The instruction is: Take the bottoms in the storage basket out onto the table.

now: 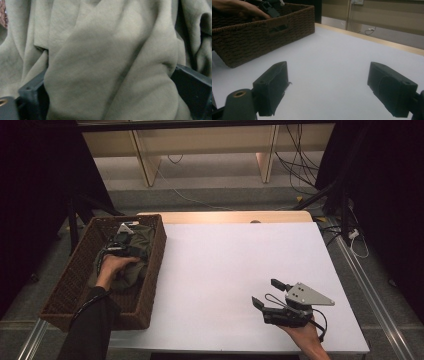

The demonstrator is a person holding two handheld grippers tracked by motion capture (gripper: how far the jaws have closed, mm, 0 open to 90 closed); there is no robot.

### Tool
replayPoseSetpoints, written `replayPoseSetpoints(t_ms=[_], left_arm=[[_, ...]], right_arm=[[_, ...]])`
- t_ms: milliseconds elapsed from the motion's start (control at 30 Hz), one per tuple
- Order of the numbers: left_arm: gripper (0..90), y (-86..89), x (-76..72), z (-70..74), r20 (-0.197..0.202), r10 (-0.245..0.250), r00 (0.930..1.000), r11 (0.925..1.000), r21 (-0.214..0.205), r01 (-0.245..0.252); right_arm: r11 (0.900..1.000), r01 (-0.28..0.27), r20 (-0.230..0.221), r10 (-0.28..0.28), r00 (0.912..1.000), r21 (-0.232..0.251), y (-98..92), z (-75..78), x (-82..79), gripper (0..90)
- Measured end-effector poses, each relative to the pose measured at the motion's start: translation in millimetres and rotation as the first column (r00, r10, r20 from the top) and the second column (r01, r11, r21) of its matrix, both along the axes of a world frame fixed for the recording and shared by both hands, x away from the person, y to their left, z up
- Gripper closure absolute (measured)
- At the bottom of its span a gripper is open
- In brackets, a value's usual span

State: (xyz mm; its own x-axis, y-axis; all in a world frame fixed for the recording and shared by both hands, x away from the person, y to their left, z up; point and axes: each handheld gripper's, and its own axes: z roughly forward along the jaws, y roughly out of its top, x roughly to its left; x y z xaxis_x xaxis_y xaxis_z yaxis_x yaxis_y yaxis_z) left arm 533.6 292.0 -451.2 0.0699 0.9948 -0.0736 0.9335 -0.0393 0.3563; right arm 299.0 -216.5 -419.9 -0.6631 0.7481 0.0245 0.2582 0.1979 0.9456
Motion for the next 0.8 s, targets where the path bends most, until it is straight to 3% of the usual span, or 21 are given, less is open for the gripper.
replayPoseSetpoints(t_ms=[500,800], left_arm=[[27.4,3.0,-3.1,7.5,-0.025,-0.02,0.9995,0.9998,-0.006,0.02],[44.3,10.0,-7.8,14.2,-0.013,-0.034,0.9993,0.998,-0.055,0.033]], right_arm=[[1.0,-0.001,-0.001,0.001,1.0,0.001,0.8,-0.6,0.0,18.2],[1.0,0.005,-0.007,-0.005,1.0,-0.003,-0.5,-0.3,0.2,18.5]])
